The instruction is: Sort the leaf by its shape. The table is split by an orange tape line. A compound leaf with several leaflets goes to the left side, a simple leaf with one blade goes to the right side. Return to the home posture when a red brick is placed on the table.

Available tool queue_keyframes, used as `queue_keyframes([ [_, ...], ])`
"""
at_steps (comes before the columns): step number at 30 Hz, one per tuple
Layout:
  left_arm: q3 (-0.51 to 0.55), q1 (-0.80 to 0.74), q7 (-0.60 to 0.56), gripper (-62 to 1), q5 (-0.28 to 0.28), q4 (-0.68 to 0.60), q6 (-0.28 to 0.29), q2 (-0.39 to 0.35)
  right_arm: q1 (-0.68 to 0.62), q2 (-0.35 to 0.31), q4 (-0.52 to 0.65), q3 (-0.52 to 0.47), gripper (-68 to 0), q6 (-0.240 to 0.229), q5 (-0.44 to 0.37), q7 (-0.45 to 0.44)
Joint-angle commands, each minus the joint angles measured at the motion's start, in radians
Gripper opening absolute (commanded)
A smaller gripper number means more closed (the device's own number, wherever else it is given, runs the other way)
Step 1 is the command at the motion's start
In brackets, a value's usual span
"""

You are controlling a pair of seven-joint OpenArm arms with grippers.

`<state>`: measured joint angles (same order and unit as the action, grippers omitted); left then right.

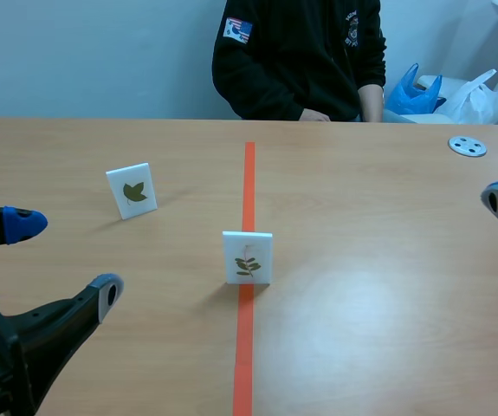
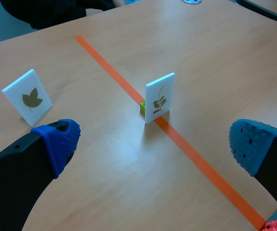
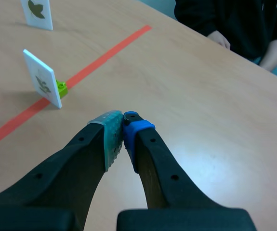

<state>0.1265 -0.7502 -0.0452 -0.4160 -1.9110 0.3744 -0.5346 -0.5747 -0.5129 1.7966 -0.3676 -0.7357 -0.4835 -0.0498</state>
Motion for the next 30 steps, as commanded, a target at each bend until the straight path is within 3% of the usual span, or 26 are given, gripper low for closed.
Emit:
queue_keyframes([
  [1, -0.003, 0.005, -0.014, 1.4, -0.007, -0.014, 0.002, 0.005, -0.007, -0.013, 0.011, -0.027, -66.4, -0.006, -0.025, -0.011],
  [8, -0.003, 0.005, -0.013, 1.4, -0.007, -0.014, 0.002, 0.005, -0.058, -0.009, 0.011, -0.106, -66.2, 0.007, -0.053, 0.015],
  [11, -0.003, 0.005, -0.013, 1.4, -0.007, -0.014, 0.002, 0.005, -0.06, 0.0, 0.011, -0.105, -66.2, 0.068, -0.064, 0.074],
  [15, -0.003, 0.005, -0.01, 1.4, -0.007, -0.014, 0.002, 0.005, -0.06, 0.021, 0.01, -0.104, -66.2, 0.192, -0.131, 0.152],
  [17, -0.003, 0.005, -0.01, 1.4, -0.007, -0.014, 0.002, 0.005, -0.06, 0.026, 0.009, -0.104, -66.2, 0.221, -0.153, 0.168],
  [30, -0.003, 0.005, -0.01, 1.4, -0.007, -0.014, 0.002, 0.005, -0.06, 0.026, 0.003, -0.103, -66.2, 0.22, -0.156, 0.177],
])
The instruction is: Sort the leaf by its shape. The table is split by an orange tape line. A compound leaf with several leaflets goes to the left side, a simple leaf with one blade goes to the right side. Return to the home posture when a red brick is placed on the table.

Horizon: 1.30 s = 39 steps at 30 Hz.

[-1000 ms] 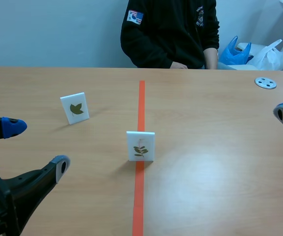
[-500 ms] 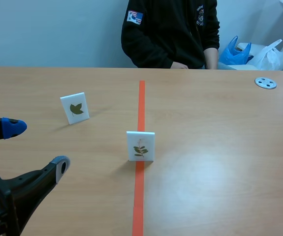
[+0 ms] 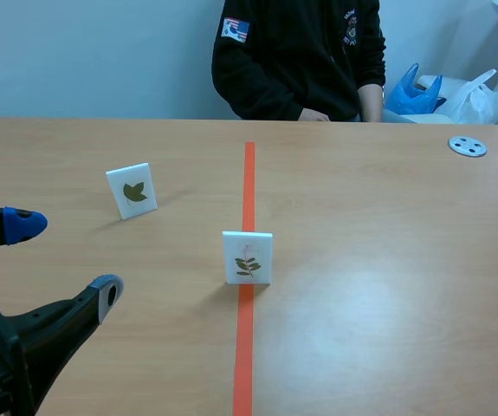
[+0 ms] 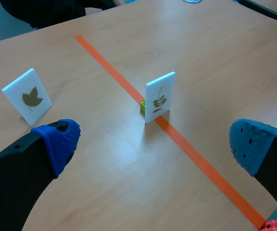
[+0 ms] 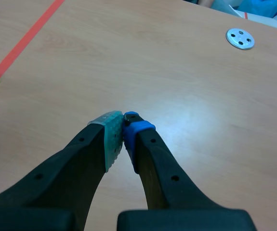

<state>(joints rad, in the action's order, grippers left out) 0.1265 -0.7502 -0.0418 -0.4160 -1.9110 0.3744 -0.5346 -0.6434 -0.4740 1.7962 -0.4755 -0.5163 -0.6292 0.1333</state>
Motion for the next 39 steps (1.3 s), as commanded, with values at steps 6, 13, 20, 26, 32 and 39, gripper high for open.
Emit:
queue_keyframes([
  [6, -0.003, 0.005, -0.014, 1.4, -0.007, -0.014, 0.002, 0.005, 0.018, -0.014, -0.032, 0.008, -66.2, 0.001, -0.011, -0.01],
  [13, -0.003, 0.005, -0.013, 1.4, -0.007, -0.014, 0.002, 0.005, 0.108, -0.014, -0.139, 0.09, -46.2, 0.0, -0.01, -0.012],
  [20, -0.003, 0.005, -0.013, 1.4, -0.007, -0.014, 0.002, 0.005, 0.235, -0.014, -0.249, 0.229, -9.4, 0.001, -0.003, -0.059],
  [26, -0.003, 0.005, -0.013, 1.4, -0.007, -0.014, 0.002, 0.005, 0.315, -0.016, -0.344, 0.365, 0.4, 0.019, 0.059, -0.127],
  [32, -0.003, 0.005, -0.013, 1.4, -0.007, -0.014, 0.002, 0.005, 0.411, -0.02, -0.439, 0.504, 0.4, 0.027, 0.2, -0.23],
  [39, -0.003, 0.005, -0.013, 1.4, -0.007, -0.014, 0.002, 0.005, 0.542, -0.019, -0.487, 0.674, 0.4, 0.027, 0.318, -0.294],
])
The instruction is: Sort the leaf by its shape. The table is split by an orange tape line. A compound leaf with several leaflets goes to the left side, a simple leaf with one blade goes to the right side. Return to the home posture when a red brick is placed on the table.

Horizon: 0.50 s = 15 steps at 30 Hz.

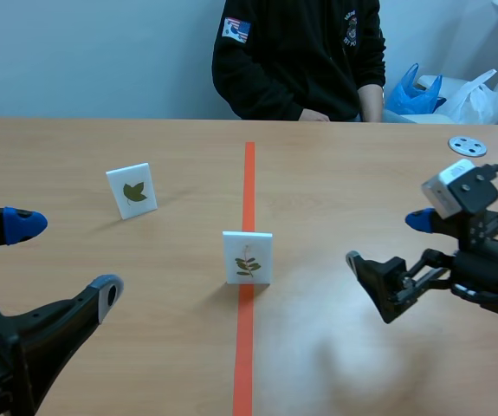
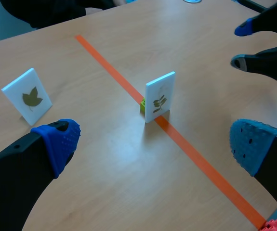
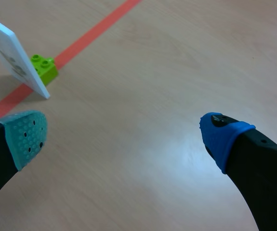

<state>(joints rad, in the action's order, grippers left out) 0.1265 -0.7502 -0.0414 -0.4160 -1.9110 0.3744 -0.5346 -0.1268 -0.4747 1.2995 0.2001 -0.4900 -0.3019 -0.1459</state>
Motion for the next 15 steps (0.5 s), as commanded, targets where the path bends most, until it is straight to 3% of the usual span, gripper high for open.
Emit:
queue_keyframes([
  [1, -0.003, 0.005, -0.014, 1.4, -0.007, -0.014, 0.002, 0.005, 0.043, -0.018, 0.003, 0.026, 0.4, 0.001, -0.007, -0.021],
  [9, -0.003, 0.005, -0.014, 1.4, -0.007, -0.014, 0.002, 0.005, 0.17, 0.0, -0.076, 0.223, 0.4, 0.031, 0.041, -0.085],
  [15, -0.003, 0.005, -0.014, 1.4, -0.007, -0.014, 0.002, 0.008, 0.245, 0.061, -0.177, 0.339, 0.4, 0.087, 0.1, -0.171],
])
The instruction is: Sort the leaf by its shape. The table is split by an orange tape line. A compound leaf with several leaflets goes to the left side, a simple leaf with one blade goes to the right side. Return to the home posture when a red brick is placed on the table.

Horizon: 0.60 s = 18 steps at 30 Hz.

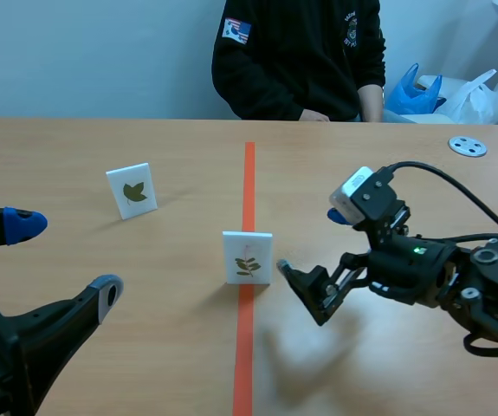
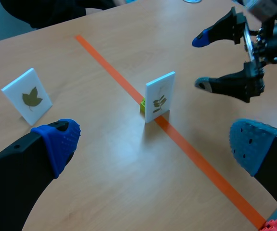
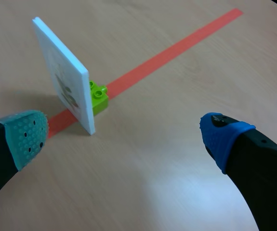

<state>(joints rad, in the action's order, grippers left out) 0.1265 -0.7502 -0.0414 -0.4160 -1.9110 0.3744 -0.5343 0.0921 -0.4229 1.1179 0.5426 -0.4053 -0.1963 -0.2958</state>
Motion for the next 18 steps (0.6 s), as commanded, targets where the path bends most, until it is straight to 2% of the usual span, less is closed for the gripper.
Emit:
queue_keyframes([
  [1, -0.003, 0.005, -0.014, 1.4, -0.007, -0.014, 0.002, 0.008, 0.039, 0.024, -0.019, 0.013, 0.4, 0.011, 0.0, -0.035],
  [10, -0.003, 0.005, -0.014, 1.4, -0.007, -0.014, 0.002, 0.008, 0.129, 0.165, -0.212, 0.133, 0.4, 0.104, 0.049, -0.109],
  [16, -0.003, 0.005, -0.014, 1.4, -0.007, -0.014, 0.002, 0.008, 0.157, 0.231, -0.288, 0.192, 0.4, 0.129, 0.079, -0.133],
  [17, -0.003, 0.005, -0.014, 1.4, -0.007, -0.014, 0.002, 0.008, 0.157, 0.232, -0.289, 0.198, -0.6, 0.129, 0.08, -0.134],
  [18, -0.003, 0.005, -0.014, 1.4, -0.007, -0.014, 0.002, 0.008, 0.157, 0.232, -0.289, 0.203, -4.9, 0.129, 0.081, -0.134],
])
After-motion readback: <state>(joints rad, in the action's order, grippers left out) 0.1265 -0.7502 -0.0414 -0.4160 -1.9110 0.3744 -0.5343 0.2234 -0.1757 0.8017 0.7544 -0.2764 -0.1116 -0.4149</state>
